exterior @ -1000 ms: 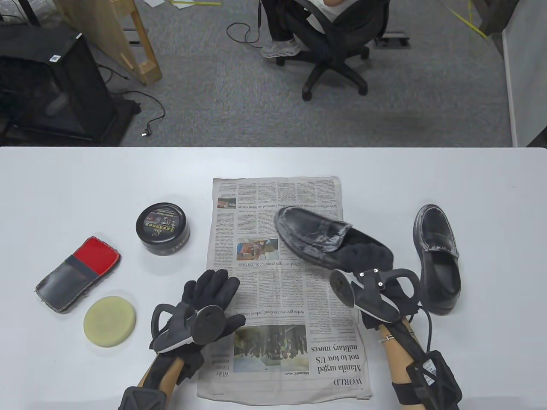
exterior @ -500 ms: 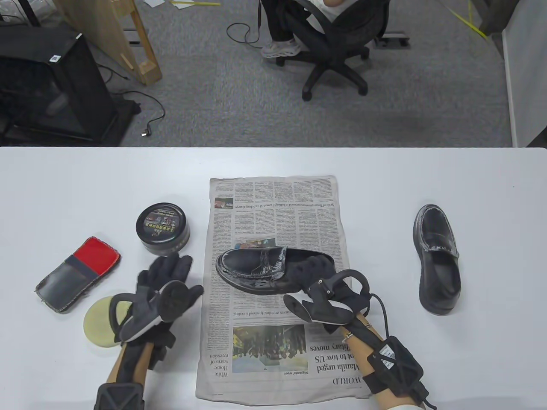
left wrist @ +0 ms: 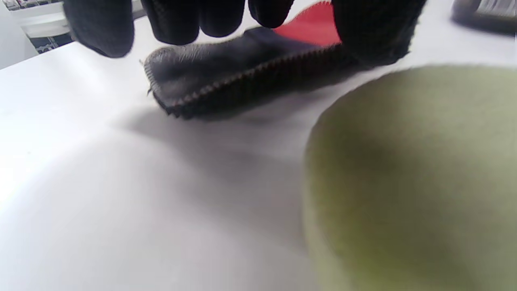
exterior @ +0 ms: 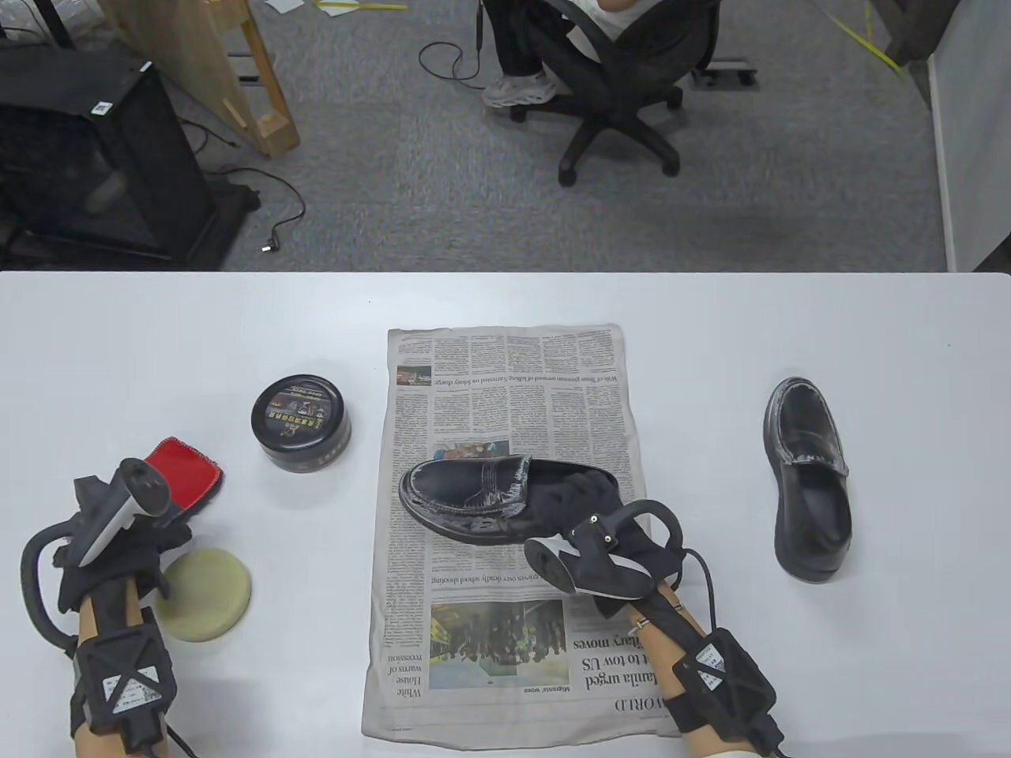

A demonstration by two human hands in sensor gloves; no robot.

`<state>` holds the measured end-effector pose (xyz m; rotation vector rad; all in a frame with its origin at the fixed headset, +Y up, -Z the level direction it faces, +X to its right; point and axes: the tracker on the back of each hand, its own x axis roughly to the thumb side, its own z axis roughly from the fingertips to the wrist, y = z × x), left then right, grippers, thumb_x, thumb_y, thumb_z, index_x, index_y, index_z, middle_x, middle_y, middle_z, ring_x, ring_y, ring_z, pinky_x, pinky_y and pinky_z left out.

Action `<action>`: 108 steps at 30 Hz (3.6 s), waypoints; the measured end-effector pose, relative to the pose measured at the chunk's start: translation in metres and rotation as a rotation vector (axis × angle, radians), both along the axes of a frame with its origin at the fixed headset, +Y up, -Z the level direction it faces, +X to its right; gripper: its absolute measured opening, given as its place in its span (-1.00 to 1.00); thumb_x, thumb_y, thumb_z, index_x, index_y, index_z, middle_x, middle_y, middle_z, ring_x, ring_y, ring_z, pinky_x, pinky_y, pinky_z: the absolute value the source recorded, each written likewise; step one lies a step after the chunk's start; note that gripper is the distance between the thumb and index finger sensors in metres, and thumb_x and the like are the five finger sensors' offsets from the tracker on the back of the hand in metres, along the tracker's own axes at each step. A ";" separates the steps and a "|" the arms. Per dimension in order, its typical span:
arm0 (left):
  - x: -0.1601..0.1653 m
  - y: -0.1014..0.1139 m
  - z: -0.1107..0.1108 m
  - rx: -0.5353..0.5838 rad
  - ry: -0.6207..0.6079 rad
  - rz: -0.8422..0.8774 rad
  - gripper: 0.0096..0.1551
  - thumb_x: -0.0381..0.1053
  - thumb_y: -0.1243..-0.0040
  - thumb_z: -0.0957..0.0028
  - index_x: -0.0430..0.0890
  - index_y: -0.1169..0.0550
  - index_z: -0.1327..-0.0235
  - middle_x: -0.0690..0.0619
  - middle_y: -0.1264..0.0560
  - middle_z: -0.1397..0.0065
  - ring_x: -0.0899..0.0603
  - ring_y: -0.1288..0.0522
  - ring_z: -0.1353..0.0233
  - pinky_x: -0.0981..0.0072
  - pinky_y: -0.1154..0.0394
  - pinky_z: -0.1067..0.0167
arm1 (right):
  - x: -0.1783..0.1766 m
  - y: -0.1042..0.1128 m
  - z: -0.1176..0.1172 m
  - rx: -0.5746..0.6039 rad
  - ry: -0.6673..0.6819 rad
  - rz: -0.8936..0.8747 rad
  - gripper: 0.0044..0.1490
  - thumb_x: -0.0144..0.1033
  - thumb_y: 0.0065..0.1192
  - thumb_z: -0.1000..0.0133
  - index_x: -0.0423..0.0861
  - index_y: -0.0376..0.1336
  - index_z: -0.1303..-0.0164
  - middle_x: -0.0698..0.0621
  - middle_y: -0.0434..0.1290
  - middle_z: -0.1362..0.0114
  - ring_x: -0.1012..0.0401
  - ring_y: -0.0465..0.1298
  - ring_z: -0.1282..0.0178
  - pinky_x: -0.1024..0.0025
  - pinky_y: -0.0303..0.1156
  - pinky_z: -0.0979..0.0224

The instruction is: Dip and apply leather care cream with polishing sponge on shoes

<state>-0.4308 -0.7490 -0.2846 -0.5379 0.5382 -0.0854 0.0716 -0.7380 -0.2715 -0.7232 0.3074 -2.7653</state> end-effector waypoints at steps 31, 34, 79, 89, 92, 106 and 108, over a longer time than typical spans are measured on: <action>0.339 0.043 -0.004 0.577 -0.839 0.332 -0.42 0.01 -0.01 -0.37 0.10 -0.22 -0.65 -0.07 -0.31 -0.71 -0.18 -0.40 -0.60 -0.02 -0.44 -0.50 | 0.000 -0.004 0.006 0.083 0.045 0.010 -0.43 -0.01 0.19 -0.15 0.18 0.20 -0.38 0.26 0.46 -0.40 0.18 0.50 -0.51 0.10 0.32 -0.61; 0.352 0.029 -0.012 0.526 -0.833 0.288 -0.42 0.00 0.01 -0.38 0.13 -0.18 -0.65 -0.04 -0.25 -0.74 -0.19 -0.32 -0.64 -0.07 -0.35 -0.54 | 0.001 -0.004 0.007 0.079 0.047 0.008 -0.42 0.02 0.16 -0.16 0.17 0.19 -0.40 0.24 0.45 -0.41 0.17 0.49 -0.52 0.11 0.30 -0.62; 0.320 0.028 0.024 0.442 -0.877 0.016 -0.39 0.00 0.02 -0.37 -0.22 -0.30 -0.62 -0.26 -0.43 -0.57 -0.32 -0.50 -0.41 -0.04 -0.57 -0.30 | 0.003 -0.012 0.001 0.002 0.071 -0.084 -0.47 0.00 0.10 -0.18 0.19 0.17 -0.37 0.26 0.44 -0.40 0.18 0.47 -0.49 0.11 0.25 -0.65; 0.344 0.030 -0.008 0.521 -0.806 0.363 -0.41 0.02 0.06 -0.39 -0.05 -0.23 -0.68 -0.14 -0.30 -0.71 -0.29 -0.34 -0.60 -0.14 -0.39 -0.46 | 0.002 -0.013 0.000 -0.036 0.083 -0.102 -0.50 -0.01 0.12 -0.18 0.18 0.21 -0.32 0.26 0.46 -0.36 0.18 0.48 -0.48 0.09 0.24 -0.65; 0.341 0.024 -0.015 0.443 -0.774 0.203 -0.40 0.04 0.08 -0.40 -0.06 -0.20 -0.69 -0.14 -0.29 -0.72 -0.28 -0.35 -0.60 -0.13 -0.39 -0.45 | 0.002 -0.013 0.000 -0.038 0.075 -0.099 -0.50 -0.01 0.11 -0.18 0.18 0.20 -0.33 0.27 0.46 -0.37 0.18 0.49 -0.47 0.10 0.24 -0.65; 0.293 0.023 0.024 0.422 -0.819 0.198 -0.39 0.00 0.04 -0.38 -0.12 -0.24 -0.67 -0.19 -0.31 -0.68 -0.32 -0.36 -0.55 -0.12 -0.51 -0.33 | -0.001 -0.013 -0.001 -0.035 0.058 -0.092 -0.51 -0.02 0.12 -0.18 0.19 0.21 -0.32 0.25 0.47 -0.36 0.17 0.51 -0.43 0.09 0.26 -0.63; 0.295 0.025 0.027 0.446 -0.818 0.298 -0.40 -0.02 0.04 -0.38 -0.15 -0.25 -0.66 -0.21 -0.32 -0.67 -0.33 -0.36 -0.54 -0.14 -0.49 -0.33 | -0.001 -0.012 -0.002 -0.049 0.058 -0.103 -0.52 -0.02 0.13 -0.18 0.18 0.21 -0.31 0.25 0.47 -0.36 0.17 0.50 -0.44 0.08 0.26 -0.63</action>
